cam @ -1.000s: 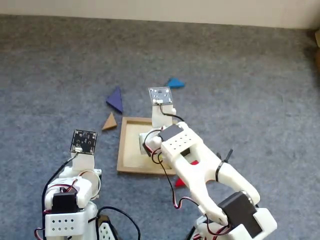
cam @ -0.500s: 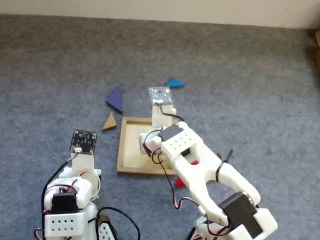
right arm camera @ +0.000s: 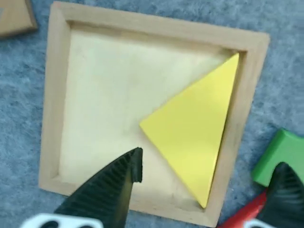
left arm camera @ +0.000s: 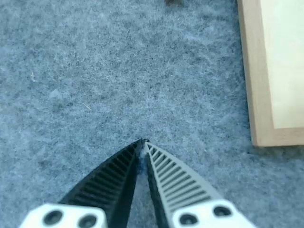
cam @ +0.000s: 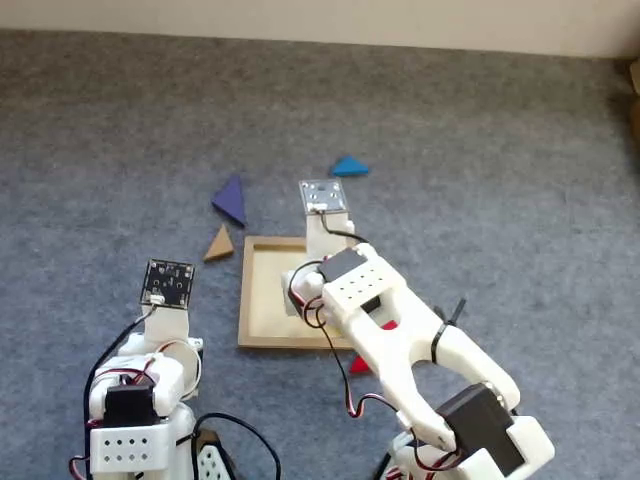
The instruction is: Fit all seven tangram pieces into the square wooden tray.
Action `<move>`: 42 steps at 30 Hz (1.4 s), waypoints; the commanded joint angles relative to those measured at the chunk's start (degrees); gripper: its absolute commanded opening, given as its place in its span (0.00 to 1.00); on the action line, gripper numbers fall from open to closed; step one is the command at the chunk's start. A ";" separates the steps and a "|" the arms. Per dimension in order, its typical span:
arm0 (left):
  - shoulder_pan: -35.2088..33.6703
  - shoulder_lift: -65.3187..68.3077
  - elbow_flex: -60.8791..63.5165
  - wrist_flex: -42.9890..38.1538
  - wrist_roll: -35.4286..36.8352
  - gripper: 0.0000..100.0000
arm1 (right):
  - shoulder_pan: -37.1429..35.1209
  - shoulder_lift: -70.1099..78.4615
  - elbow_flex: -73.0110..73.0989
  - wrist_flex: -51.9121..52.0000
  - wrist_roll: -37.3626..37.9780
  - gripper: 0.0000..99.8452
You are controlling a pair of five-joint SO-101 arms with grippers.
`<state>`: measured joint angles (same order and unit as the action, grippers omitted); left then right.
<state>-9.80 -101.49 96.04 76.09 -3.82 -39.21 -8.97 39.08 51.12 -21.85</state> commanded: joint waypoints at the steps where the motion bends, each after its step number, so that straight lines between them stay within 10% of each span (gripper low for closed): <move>1: -0.48 -2.15 1.19 0.44 0.44 0.01 | 0.40 -3.38 -0.92 2.07 3.08 0.38; 14: -0.48 -2.15 1.19 0.44 0.44 0.01 | 1.27 -3.47 -3.82 9.71 16.18 0.20; 32: -0.48 -2.15 1.19 0.44 0.44 0.01 | 6.20 -21.23 3.38 10.33 16.35 0.20; 42: -0.48 -2.15 1.19 0.44 0.44 0.01 | 8.22 -27.82 3.56 19.30 32.44 0.20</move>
<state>-9.80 -101.49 96.04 76.09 -3.82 -32.09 -33.14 43.03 68.18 7.96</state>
